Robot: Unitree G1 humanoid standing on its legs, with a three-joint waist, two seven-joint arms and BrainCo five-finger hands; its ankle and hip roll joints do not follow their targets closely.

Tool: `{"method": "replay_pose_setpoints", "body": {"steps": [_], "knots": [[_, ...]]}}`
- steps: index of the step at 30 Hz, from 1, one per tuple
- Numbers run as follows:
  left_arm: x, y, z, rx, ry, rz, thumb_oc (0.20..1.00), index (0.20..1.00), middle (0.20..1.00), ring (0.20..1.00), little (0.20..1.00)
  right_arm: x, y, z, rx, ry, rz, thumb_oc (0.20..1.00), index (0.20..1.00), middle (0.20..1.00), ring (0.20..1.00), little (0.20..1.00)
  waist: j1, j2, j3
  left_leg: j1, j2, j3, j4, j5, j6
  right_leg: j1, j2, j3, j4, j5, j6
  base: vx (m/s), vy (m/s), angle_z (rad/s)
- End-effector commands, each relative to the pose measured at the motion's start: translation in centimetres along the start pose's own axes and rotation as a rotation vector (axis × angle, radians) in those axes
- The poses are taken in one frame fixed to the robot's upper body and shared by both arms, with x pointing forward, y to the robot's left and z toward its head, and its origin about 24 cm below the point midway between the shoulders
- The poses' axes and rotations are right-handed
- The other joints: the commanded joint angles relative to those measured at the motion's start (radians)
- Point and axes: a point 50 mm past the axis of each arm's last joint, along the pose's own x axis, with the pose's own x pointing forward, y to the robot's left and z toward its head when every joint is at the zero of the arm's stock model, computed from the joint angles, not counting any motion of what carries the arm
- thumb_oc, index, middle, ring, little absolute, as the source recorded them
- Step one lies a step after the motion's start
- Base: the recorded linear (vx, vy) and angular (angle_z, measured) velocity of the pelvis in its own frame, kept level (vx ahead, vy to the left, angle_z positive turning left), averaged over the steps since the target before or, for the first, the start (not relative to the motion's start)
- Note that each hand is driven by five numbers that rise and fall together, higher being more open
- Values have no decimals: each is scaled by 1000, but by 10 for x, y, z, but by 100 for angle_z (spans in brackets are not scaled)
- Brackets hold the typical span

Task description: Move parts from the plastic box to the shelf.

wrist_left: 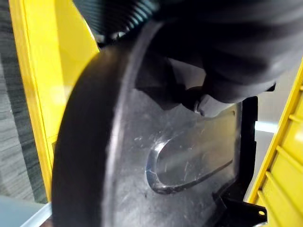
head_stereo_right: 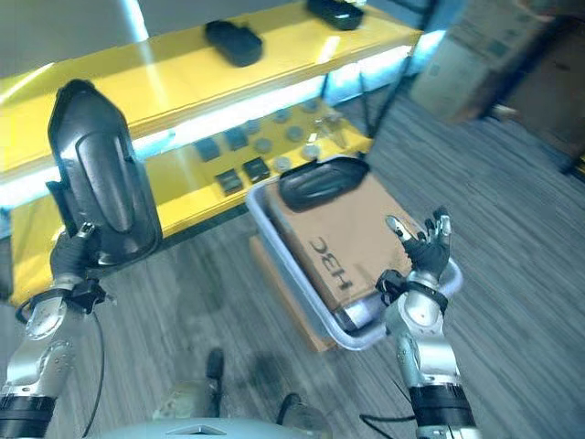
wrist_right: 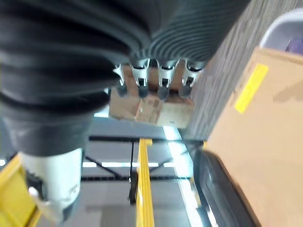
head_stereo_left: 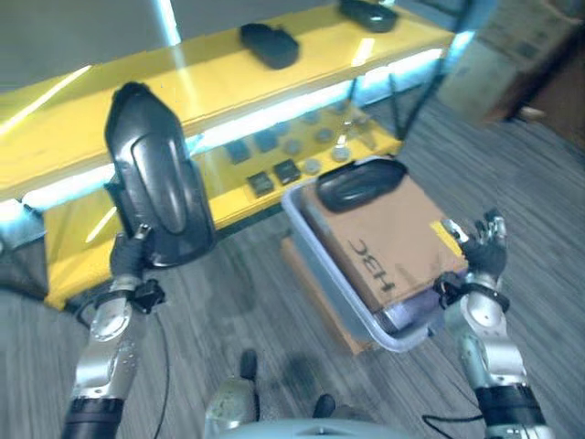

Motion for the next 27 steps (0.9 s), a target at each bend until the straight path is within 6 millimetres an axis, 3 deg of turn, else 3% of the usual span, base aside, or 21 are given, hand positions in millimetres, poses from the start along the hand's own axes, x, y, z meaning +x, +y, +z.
{"method": "replay_pose_setpoints", "body": {"steps": [1, 7, 14, 17, 20, 22, 23, 24, 25, 27], "knots": [[13, -14, 49, -5, -237, -85, 200, 200, 200, 200, 200, 1, 11, 22, 87, -128, 62, 1000, 1000, 1000, 1000, 1000, -30, -17, -64, -41, -11, 48, -49, 93, -36, -54, 30, 30, 108, -97, 16, 141, 110, 69], [9, -12, 48, 0, -206, -93, 200, 200, 200, 200, 200, 2, 16, 21, 127, -111, 57, 1000, 1000, 1000, 1000, 1000, 1, -22, -50, -60, -23, 55, 35, 62, -26, -33, -1, 2, 149, -108, 17, 178, 128, 38], [6, -12, 49, 7, -205, -127, 200, 200, 200, 200, 200, -1, 22, 17, 148, -113, 39, 1000, 1000, 1000, 1000, 1000, 46, -39, -56, -35, -90, 18, 93, -33, 26, 1, -65, 4, 157, -114, 59, 177, 168, 14], [9, -15, 50, 16, -203, -149, 200, 200, 200, 200, 200, -2, 23, 17, 166, -113, 25, 1000, 1000, 1000, 1000, 1000, 44, -46, -61, -21, -134, 12, 89, -60, 65, -21, -111, 34, 260, -83, 97, 180, 218, 13], [12, -23, 51, 18, -211, -162, 200, 200, 200, 200, 200, -5, 24, 17, 186, -121, 12, 1000, 1000, 1000, 1000, 1000, 19, -30, -50, -13, -173, -3, 74, -61, 120, -137, -148, 107, 518, 22, 111, 64, 231, 31], [14, -27, 52, 14, -214, -160, 200, 200, 200, 200, 200, -6, 25, 17, 194, -124, 13, 1000, 1000, 1000, 1000, 1000, -5, -19, -34, 3, -183, -23, 66, -64, 134, -221, -127, 176, 660, 52, 108, 51, 102, 46], [17, -31, 52, 10, -215, -155, 200, 200, 200, 200, 200, -6, 26, 17, 200, -127, 24, 1000, 1000, 1000, 1000, 1000, -27, -12, -16, 11, -184, -37, 68, -65, 139, -308, -86, 225, 706, 73, 103, 51, -27, 37], [19, -35, 52, 10, -214, -152, 200, 200, 200, 200, 200, -5, 26, 17, 205, -127, 29, 1000, 1000, 1000, 1000, 1000, -44, -11, -4, 20, -184, -51, 67, -62, 135, -333, -55, 244, 677, 74, 99, 103, -150, 42], [22, -41, 51, 12, -213, -155, 200, 200, 200, 200, 200, -4, 25, 19, 212, -134, 27, 1000, 1000, 1000, 1000, 1000, -67, -17, 6, 34, -183, -80, 62, -57, 123, -342, -9, 275, 557, 72, 91, 123, -181, 31], [24, -47, 49, 19, -211, -162, 200, 200, 200, 200, 200, -2, 22, 21, 214, -138, 21, 1000, 1000, 1000, 1000, 1000, -88, -32, 16, 47, -190, -109, 68, -65, 114, -334, 20, 309, 384, 90, 97, 145, -193, 44]]}}
